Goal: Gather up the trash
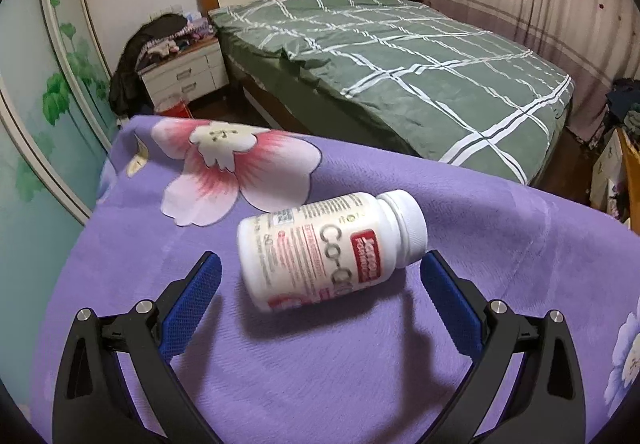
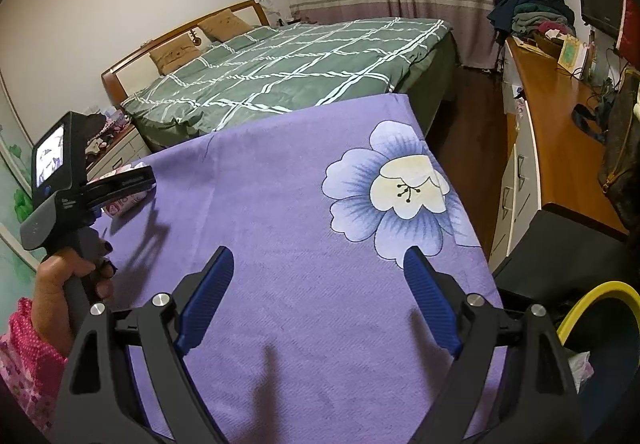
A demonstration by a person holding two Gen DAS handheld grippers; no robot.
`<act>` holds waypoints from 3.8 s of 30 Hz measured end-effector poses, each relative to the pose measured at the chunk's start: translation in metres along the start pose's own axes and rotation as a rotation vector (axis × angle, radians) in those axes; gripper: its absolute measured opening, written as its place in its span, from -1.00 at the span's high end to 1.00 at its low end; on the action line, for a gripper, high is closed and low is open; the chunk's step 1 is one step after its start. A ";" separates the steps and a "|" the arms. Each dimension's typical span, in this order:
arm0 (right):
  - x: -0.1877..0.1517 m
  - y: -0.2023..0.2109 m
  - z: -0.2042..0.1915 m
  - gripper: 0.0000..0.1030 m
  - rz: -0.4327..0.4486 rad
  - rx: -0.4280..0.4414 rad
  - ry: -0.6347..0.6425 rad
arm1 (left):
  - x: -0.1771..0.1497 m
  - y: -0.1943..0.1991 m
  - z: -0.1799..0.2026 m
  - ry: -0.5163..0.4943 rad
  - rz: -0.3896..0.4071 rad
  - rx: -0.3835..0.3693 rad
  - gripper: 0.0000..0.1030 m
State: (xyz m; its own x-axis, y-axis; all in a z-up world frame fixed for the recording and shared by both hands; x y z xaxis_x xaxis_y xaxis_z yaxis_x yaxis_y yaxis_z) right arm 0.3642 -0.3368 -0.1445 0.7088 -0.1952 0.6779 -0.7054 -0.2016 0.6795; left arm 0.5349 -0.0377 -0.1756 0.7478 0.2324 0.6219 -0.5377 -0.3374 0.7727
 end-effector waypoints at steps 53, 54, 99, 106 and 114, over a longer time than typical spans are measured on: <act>-0.152 0.278 0.179 -0.60 0.186 -0.402 -0.147 | -0.286 0.329 0.247 -0.729 0.117 -0.697 -0.47; -0.155 0.282 0.184 -0.60 0.188 -0.409 -0.156 | -0.295 0.332 0.258 -0.748 0.104 -0.700 -0.47; -0.163 0.313 0.036 -0.64 0.279 -0.204 0.044 | -0.247 0.371 -0.245 -0.103 0.407 -0.321 -0.90; -0.169 0.325 0.026 -0.65 0.303 -0.201 0.063 | -0.261 0.389 -0.235 -0.139 0.430 -0.328 -0.91; -0.168 0.327 0.021 -0.66 0.313 -0.197 0.069 | -0.266 0.398 -0.232 -0.147 0.443 -0.329 -0.91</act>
State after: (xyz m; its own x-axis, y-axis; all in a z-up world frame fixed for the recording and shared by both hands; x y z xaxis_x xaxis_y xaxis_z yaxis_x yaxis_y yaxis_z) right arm 0.0144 -0.3905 -0.0420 0.4614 -0.1513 0.8742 -0.8800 0.0471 0.4726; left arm 0.0315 -0.0217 -0.0044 0.4567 -0.0041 0.8896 -0.8878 -0.0661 0.4555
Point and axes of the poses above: each gripper's, at about its wrist camera, not at the fingertips, and y roughly against the way its jaws point, z to its right, x to its top, the point moved 3 cm from there along -y, roughly the way its jaws point, and after that the axes turned 6 degrees about x, right-handed, at the moved point
